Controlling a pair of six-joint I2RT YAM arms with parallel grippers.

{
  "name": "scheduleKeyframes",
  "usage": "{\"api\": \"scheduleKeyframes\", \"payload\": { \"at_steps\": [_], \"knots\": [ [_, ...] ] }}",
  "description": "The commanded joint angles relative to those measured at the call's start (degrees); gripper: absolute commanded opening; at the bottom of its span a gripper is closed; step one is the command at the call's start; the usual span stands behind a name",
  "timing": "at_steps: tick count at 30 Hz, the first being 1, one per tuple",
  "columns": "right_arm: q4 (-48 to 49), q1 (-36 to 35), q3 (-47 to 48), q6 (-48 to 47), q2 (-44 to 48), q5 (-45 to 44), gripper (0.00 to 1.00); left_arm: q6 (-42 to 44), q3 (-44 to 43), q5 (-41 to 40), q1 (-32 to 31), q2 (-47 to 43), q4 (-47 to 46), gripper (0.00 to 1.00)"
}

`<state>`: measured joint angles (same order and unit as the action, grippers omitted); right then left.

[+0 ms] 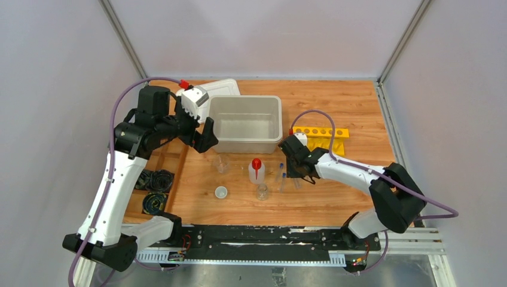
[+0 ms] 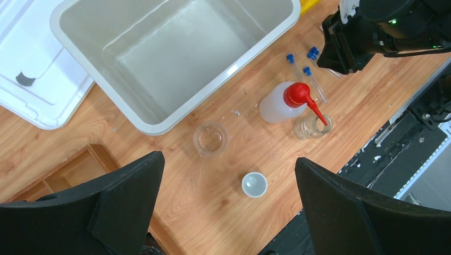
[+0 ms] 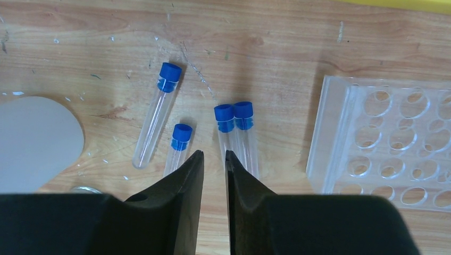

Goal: Organize the chemistry lab equipment

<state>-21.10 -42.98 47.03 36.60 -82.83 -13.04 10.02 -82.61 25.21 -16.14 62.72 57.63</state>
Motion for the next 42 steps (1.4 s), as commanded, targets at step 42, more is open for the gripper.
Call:
{"api": "scheduleKeyframes", "payload": {
  "at_steps": [42],
  "knots": [
    [-1.9, -4.8, 20.2, 0.2, 14.4, 2.0, 0.00, -0.1, -4.0, 9.5, 0.4, 0.4, 0.3, 1.00]
  ]
}}
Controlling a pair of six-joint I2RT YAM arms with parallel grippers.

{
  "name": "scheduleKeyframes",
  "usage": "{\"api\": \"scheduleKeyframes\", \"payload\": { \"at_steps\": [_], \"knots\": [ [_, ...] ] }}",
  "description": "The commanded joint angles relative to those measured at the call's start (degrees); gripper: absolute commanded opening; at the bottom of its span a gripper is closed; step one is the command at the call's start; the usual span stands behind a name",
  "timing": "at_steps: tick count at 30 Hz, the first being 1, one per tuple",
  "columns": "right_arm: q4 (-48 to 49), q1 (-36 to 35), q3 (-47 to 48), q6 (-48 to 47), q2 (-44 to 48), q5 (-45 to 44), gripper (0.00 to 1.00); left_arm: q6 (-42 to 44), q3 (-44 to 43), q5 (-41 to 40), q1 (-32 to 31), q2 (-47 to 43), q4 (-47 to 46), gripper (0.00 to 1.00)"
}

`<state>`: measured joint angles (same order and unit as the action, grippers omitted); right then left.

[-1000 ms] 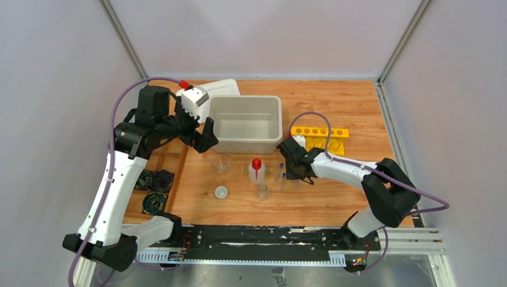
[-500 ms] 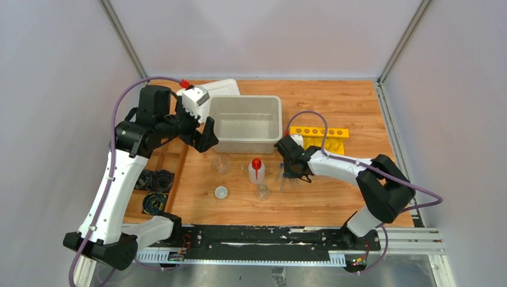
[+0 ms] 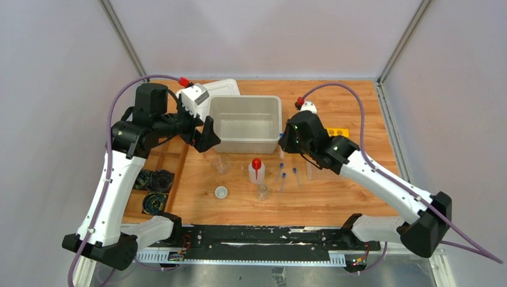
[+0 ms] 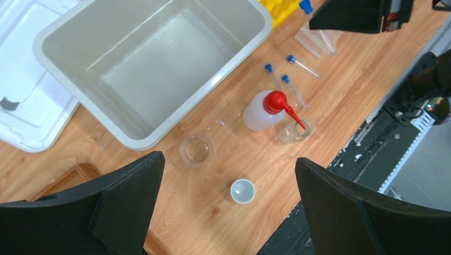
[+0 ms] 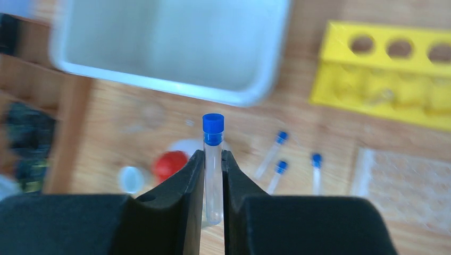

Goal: Organize the chemistry lab equipment

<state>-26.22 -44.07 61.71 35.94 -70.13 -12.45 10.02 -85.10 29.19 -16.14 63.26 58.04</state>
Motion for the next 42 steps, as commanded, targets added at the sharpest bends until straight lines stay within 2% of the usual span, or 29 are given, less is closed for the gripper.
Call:
{"api": "scheduleKeyframes", "payload": {
  "at_steps": [1, 6, 12, 19, 30, 32, 35, 38, 40, 42],
  "knots": [
    [4.9, -4.9, 6.9, 1.5, 1.6, 1.2, 0.00, -0.1, -1.3, 7.0, 0.4, -0.2, -0.1, 1.00],
    [12.5, -12.1, 14.6, 2.9, -2.0, -2.5, 0.00, -1.6, -1.5, 10.4, 0.4, 0.2, -0.1, 1.00],
    [27.7, -17.8, 15.8, 4.4, -6.0, -4.1, 0.00, -2.8, -2.6, 13.0, 0.4, 0.5, -0.1, 0.98],
    [33.2, -21.3, 17.7, 4.8, -9.4, -4.0, 0.00, -3.4, -1.1, 13.9, 0.4, -1.1, -2.2, 0.88],
    [38.0, -22.8, 16.7, 3.5, -9.3, -5.4, 0.00, -3.9, 0.1, 15.3, 0.4, -0.1, -2.3, 0.60],
    [38.2, -23.1, 17.0, 3.3, -9.7, -5.4, 0.00, -4.0, 0.0, 15.8, 0.4, 0.1, -2.3, 0.52],
    [39.7, -23.6, 16.4, 2.7, -9.9, -5.5, 0.00, -3.8, 0.3, 15.9, 0.4, 0.2, -2.3, 0.32],
    [40.0, -23.9, 16.3, 1.8, -9.9, -5.8, 0.00, -3.5, 0.6, 15.9, 0.4, 0.1, -2.3, 0.25],
    [39.4, -23.9, 16.7, 1.3, -10.1, -6.6, 0.10, -3.0, 0.9, 15.7, 0.4, -0.1, -2.3, 0.21],
    [35.0, -23.6, 18.8, 1.2, -10.6, -7.3, 0.28, -2.0, 1.4, 15.3, 0.4, -0.4, -2.3, 0.16]
  ]
}}
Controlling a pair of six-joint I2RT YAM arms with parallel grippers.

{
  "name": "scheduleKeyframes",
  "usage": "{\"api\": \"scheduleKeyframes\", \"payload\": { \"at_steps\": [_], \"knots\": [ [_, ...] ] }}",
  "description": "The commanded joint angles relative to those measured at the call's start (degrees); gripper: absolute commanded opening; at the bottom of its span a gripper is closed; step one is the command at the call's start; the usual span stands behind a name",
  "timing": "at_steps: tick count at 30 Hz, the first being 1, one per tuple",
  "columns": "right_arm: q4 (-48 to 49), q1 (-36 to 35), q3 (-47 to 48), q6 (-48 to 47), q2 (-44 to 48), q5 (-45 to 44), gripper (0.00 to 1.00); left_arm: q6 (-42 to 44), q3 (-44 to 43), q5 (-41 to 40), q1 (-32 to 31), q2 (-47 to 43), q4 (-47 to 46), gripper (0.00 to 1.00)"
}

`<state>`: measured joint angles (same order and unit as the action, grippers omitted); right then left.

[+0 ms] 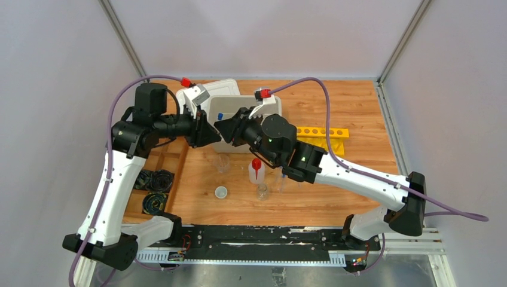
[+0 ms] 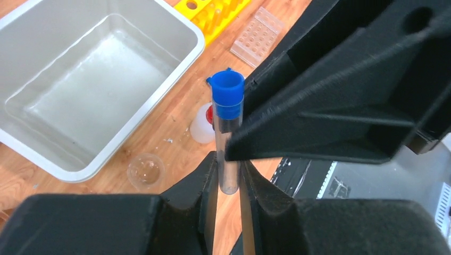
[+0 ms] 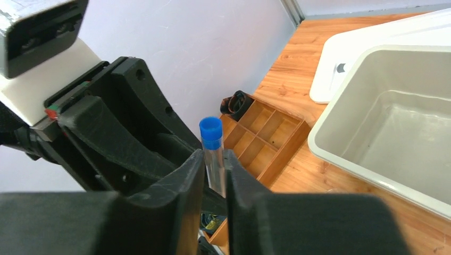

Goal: Organize the chemistry lab equipment

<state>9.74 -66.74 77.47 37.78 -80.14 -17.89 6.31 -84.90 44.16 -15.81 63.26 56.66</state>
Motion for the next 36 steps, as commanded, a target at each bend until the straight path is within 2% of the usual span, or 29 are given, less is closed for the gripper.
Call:
{"api": "scheduleKeyframes", "payload": {
  "at_steps": [1, 2, 5, 12, 20, 24, 30, 36],
  "knots": [
    [-5.2, -0.3, 5.6, -0.6, -1.3, -1.7, 0.37, 2.4, 1.4, 0.2, 0.1, -0.6, -0.9, 0.14],
    [-11.5, 0.5, 8.7, 0.0, -2.2, -1.0, 0.42, 3.2, 1.8, 0.2, 0.1, -1.0, -0.9, 0.13],
    [-23.5, 2.9, 14.8, 1.2, -4.0, 2.7, 0.47, 6.1, 3.2, 0.0, 0.1, -2.0, -0.9, 0.11],
    [-34.5, 5.1, 24.5, -1.3, -7.0, 10.4, 0.47, 10.6, 4.4, -0.3, 0.1, -3.6, -0.9, 0.07],
    [-37.0, 6.1, 29.3, -2.7, -10.5, 19.2, 0.43, 11.1, 4.6, -0.6, 0.1, -4.2, -0.9, 0.05],
    [-37.8, 6.1, 30.2, -2.9, -11.3, 19.6, 0.40, 11.1, 4.7, -0.6, 0.1, -4.5, -0.9, 0.03],
    [-37.8, 6.1, 30.2, -4.1, -11.4, 17.0, 0.26, 11.5, 5.1, -0.5, 0.1, -4.8, -0.9, 0.01],
    [-38.8, 6.2, 32.4, -6.2, -12.9, 14.9, 0.31, 11.5, 5.3, -0.2, 0.1, -4.9, -0.9, 0.01]
  ]
}}
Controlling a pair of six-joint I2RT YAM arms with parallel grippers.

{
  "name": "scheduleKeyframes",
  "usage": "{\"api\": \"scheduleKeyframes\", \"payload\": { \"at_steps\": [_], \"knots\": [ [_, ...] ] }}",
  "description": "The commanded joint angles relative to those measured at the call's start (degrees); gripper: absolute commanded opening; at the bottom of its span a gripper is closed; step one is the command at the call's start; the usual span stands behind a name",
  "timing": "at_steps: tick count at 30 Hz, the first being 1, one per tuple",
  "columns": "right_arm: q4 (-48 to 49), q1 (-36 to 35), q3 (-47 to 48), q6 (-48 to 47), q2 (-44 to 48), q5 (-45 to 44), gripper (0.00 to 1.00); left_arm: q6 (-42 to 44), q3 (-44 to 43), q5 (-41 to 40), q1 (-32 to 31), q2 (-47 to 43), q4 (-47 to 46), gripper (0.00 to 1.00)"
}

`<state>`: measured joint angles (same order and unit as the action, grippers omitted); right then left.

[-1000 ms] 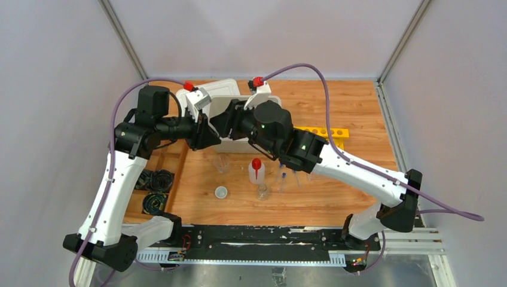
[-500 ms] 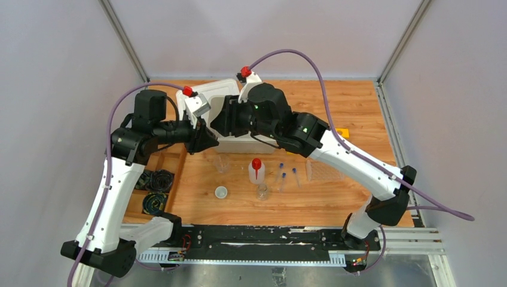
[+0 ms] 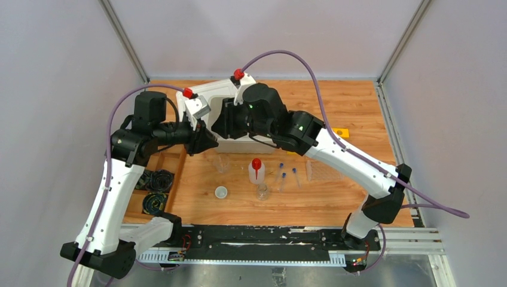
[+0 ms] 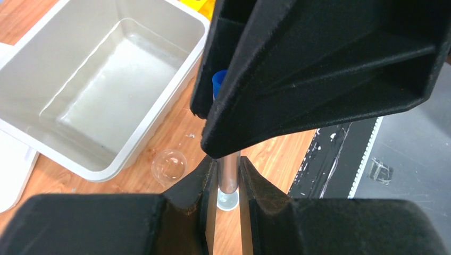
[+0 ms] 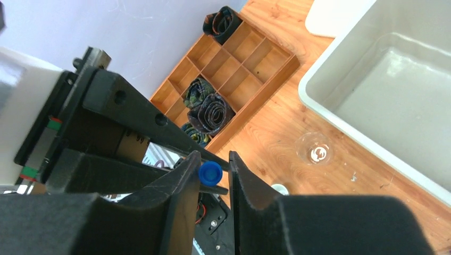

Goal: Organize the chemistry lab equipment

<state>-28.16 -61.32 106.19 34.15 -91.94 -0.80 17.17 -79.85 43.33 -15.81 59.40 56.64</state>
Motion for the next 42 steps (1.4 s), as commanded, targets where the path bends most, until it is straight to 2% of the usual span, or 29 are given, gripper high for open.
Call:
{"api": "scheduleKeyframes", "payload": {
  "at_steps": [1, 3, 7, 9, 10, 12, 14, 15, 18, 20, 25, 28, 35, 42],
  "knots": [
    [-1.4, 0.8, 4.2, -2.9, -1.4, -2.3, 0.31, 0.6, 0.2, 0.5, 0.1, -1.0, -0.9, 0.01],
    [-2.6, 0.8, 5.1, -3.2, -2.1, -2.4, 0.26, 0.7, 0.3, 0.3, 0.1, -1.0, -0.9, 0.01],
    [-3.7, 0.8, 5.0, -3.7, -1.4, -2.6, 0.08, 0.6, -0.1, -0.6, 0.1, -0.7, -0.9, 0.04],
    [-4.1, 0.8, 4.3, -4.2, -0.6, -2.8, 0.06, 0.3, -0.4, -1.1, 0.1, -0.4, -0.9, 0.06],
    [-4.4, 0.8, 4.0, -4.5, -0.1, -2.9, 0.05, 0.2, -0.4, -1.4, 0.1, -0.3, -0.9, 0.13],
    [-5.3, 0.9, 3.5, -4.8, 0.6, -3.3, 0.00, -0.2, -0.7, -2.3, 0.1, 0.1, -0.9, 0.59],
    [-6.3, 1.6, 2.7, -5.2, 1.6, -3.6, 0.00, -0.8, -1.1, -3.4, 0.1, 0.7, -0.9, 0.93],
    [-7.0, 1.9, 2.0, -5.6, 2.2, -3.9, 0.00, -1.3, -1.4, -4.1, 0.1, 0.9, -0.9, 0.99],
    [-9.5, 3.3, -1.2, -7.5, 5.0, -6.9, 0.00, -2.7, -2.0, -6.2, 0.1, 1.5, -0.9, 1.00],
    [-10.5, 3.7, -6.1, -9.8, 8.9, -12.2, 0.00, -3.3, -2.2, -7.6, 0.1, 1.8, -0.9, 1.00],
    [-9.3, 4.8, -23.3, -14.4, 20.4, -30.2, 0.00, -4.3, -2.6, -10.6, 0.1, 2.3, -0.9, 1.00],
    [-6.8, 7.5, -34.4, -14.9, 27.1, -37.0, 0.00, -4.6, -2.8, -10.7, 0.1, 2.3, -0.8, 1.00],
    [1.8, 15.2, -55.6, -11.2, 37.3, -40.2, 0.00, -5.3, -2.2, -10.8, 0.1, 2.5, -0.9, 1.00],
    [11.2, 16.8, -64.7, -9.6, 37.6, -42.6, 0.00, -5.1, -2.0, -10.9, 0.1, 2.8, -0.8, 1.00]
  ]
}}
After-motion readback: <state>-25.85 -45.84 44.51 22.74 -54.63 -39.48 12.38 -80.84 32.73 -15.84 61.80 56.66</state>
